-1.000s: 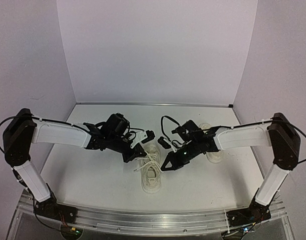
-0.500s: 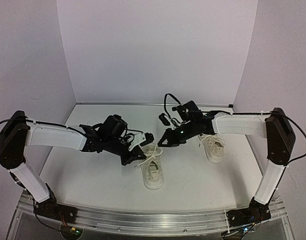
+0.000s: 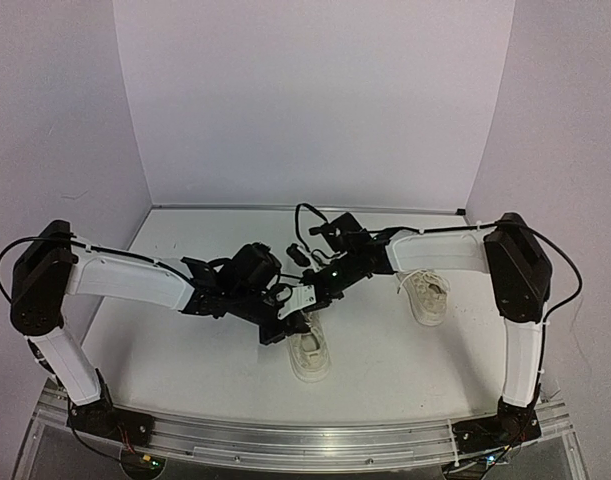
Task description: Tie the shoes
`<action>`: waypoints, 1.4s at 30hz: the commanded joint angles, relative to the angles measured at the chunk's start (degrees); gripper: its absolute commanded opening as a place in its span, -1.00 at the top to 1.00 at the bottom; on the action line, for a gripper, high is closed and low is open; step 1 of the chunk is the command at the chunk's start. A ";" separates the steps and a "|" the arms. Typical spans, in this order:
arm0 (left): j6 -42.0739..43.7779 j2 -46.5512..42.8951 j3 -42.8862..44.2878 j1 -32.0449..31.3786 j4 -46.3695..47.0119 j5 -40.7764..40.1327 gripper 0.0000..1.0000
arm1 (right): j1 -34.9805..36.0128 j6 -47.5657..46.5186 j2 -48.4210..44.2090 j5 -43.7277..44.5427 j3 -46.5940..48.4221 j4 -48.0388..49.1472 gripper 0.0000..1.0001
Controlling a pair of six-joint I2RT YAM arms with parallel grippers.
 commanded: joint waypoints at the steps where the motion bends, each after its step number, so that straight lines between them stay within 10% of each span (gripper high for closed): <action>1: 1.14 1.14 4.55 -1.12 0.44 -1.00 0.93 | 0.39 -0.04 0.05 -2.18 3.57 1.44 1.00; 13: -7.09 -13.36 -4.91 3.52 2.61 -0.09 0.05 | -8.17 0.01 -17.40 -0.91 -9.01 0.66 -0.24; 22: -10.85 -16.79 -9.94 7.53 4.70 -5.26 0.06 | -8.42 4.75 -25.38 -0.99 -18.32 1.63 -0.37; 26: -13.69 -13.98 -9.21 9.20 7.09 -7.57 -0.01 | -3.37 7.34 -25.03 3.86 -16.78 1.64 -0.82; 42: -16.66 -8.25 -5.79 11.54 10.03 -5.26 -0.01 | 2.45 2.59 -13.69 13.10 -15.20 -4.94 -0.19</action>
